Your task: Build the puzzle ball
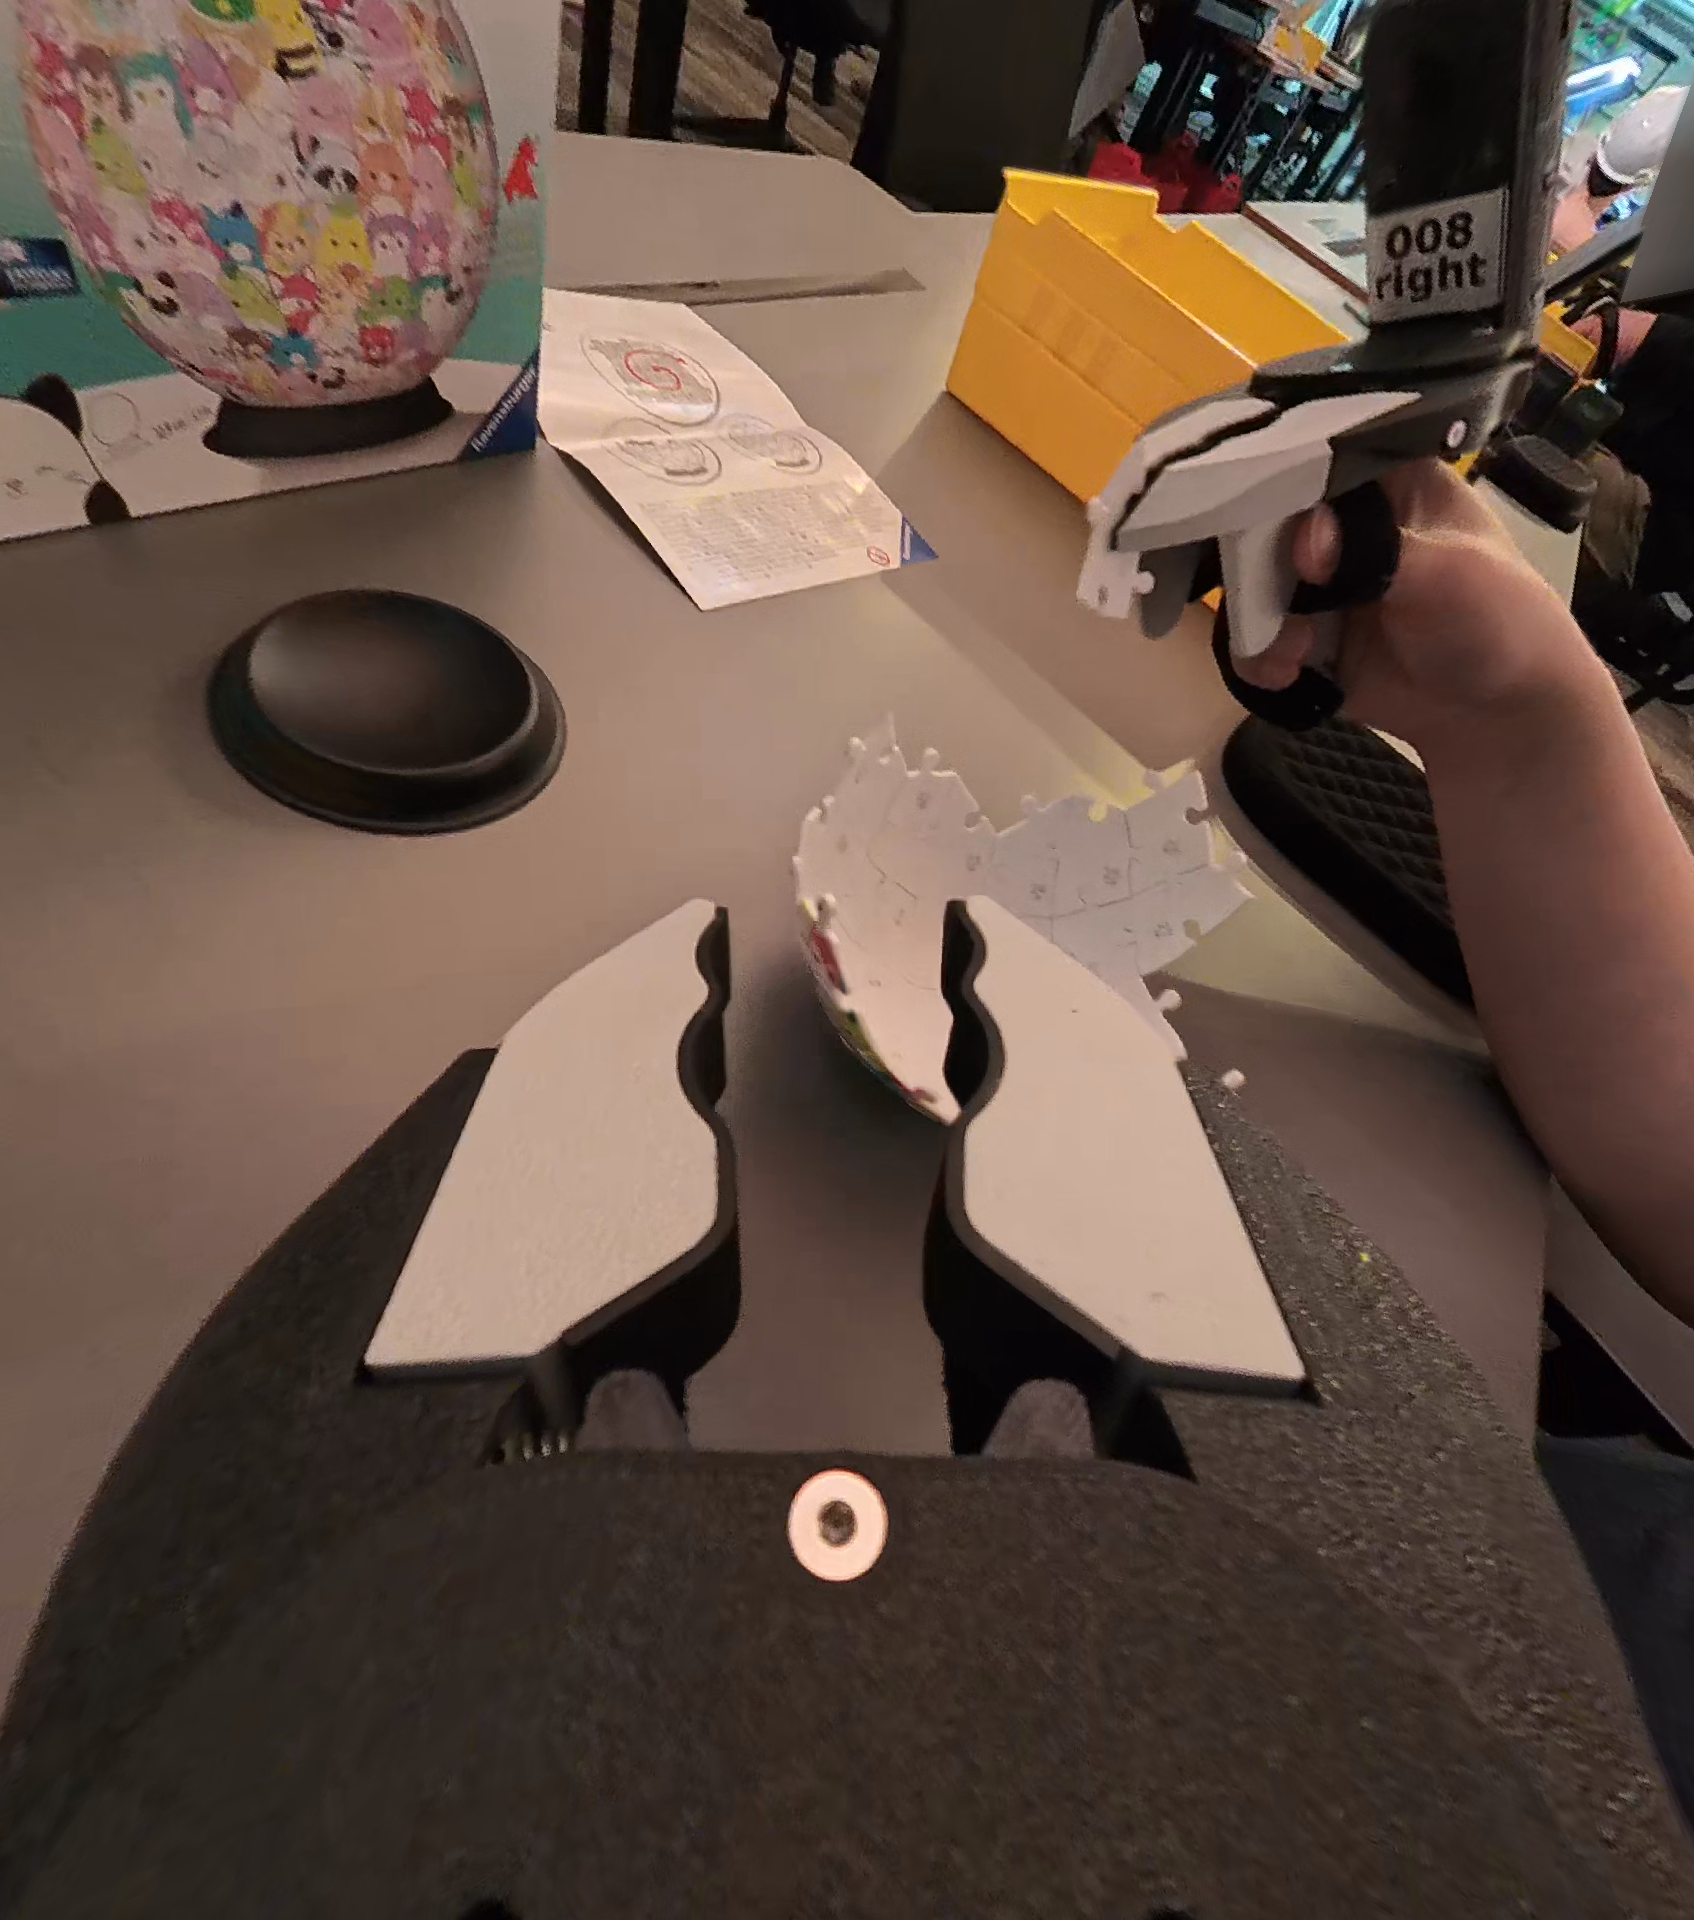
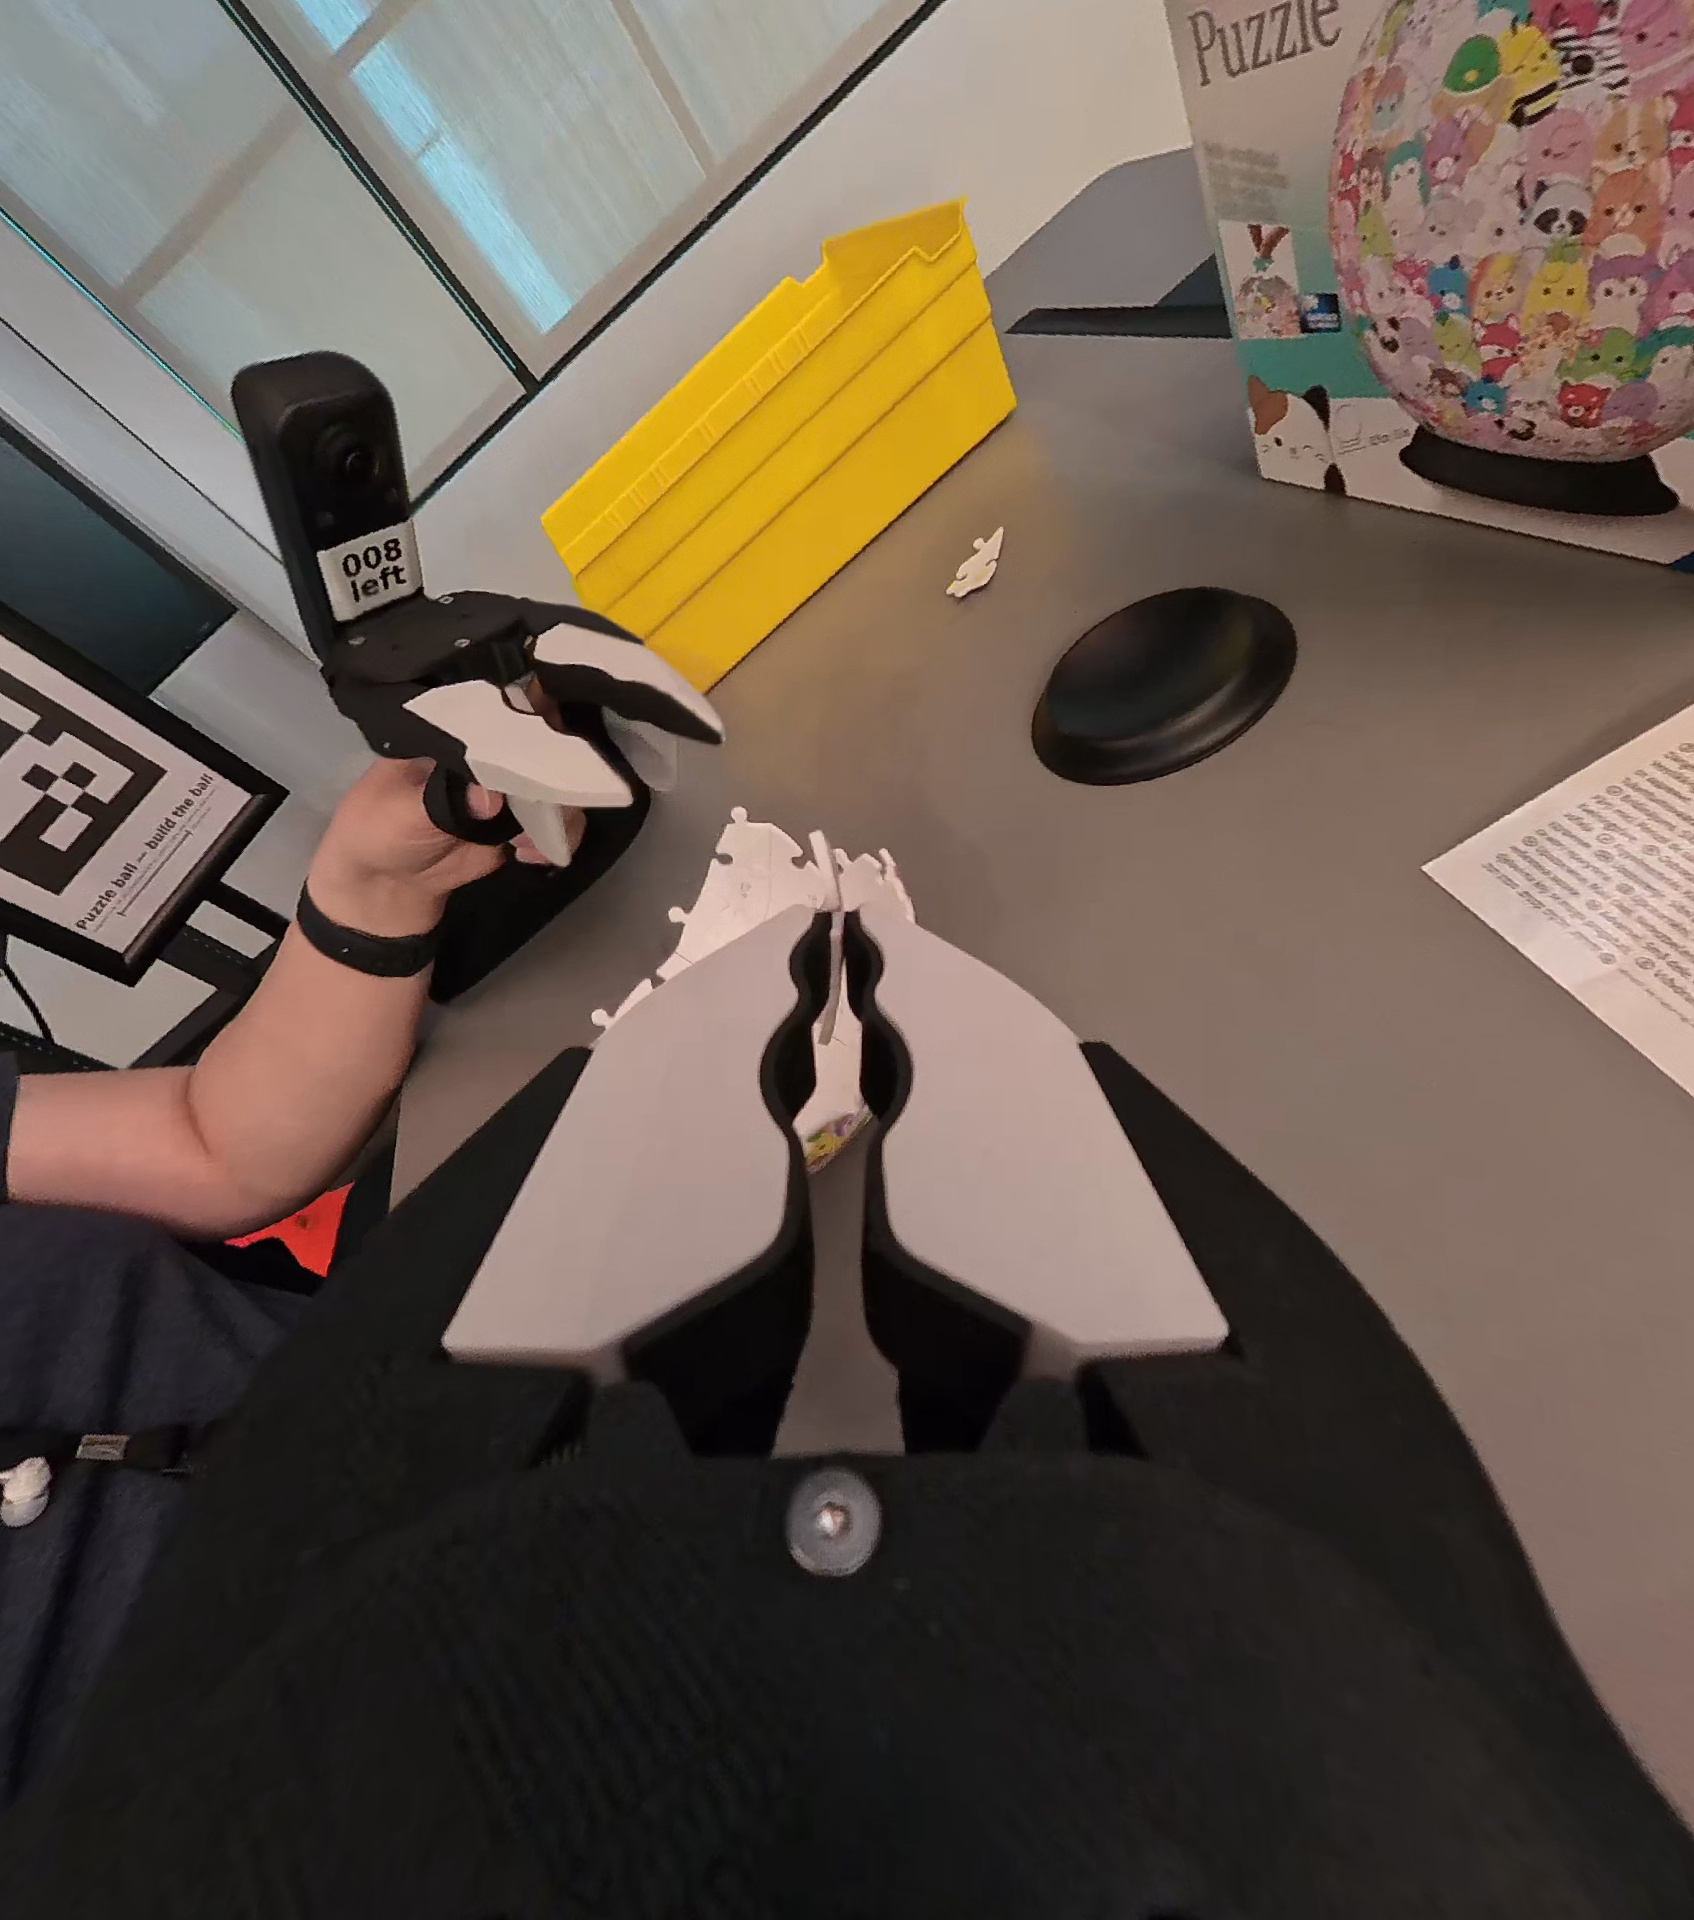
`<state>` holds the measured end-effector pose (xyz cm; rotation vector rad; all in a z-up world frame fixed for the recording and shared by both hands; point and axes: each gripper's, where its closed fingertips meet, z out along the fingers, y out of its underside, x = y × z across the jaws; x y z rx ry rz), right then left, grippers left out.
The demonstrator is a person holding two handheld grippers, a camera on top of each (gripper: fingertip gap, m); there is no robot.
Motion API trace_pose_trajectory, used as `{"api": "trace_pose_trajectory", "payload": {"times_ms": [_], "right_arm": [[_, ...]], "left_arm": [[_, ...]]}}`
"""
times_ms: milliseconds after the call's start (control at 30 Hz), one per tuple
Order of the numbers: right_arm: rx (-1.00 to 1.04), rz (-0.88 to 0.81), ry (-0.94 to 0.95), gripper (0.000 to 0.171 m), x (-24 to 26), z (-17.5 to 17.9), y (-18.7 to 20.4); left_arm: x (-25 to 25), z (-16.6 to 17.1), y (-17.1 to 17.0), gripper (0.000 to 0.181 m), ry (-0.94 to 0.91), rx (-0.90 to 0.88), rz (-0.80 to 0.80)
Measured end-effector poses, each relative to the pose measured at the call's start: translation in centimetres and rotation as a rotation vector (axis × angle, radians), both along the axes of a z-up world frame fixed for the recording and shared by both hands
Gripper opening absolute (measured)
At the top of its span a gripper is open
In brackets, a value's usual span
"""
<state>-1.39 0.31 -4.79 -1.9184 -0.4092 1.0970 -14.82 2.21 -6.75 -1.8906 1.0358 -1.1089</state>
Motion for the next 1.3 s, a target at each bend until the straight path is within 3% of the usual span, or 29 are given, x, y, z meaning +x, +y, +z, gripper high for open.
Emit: {"api": "trace_pose_trajectory", "payload": {"times_ms": [567, 1300], "right_arm": [[0.005, -0.014, 0.043, 0.003, 1.1, 0.1, -0.2], [0.017, -0.034, 0.093, 0.003, 2.2, 0.5, -0.6]], "left_arm": [[2.4, -0.8, -0.1, 0.037, -0.001, -0.083, -0.142], [0.4, -2.1, -6.0, 0.035, 0.071, -0.136, -0.222]]}}
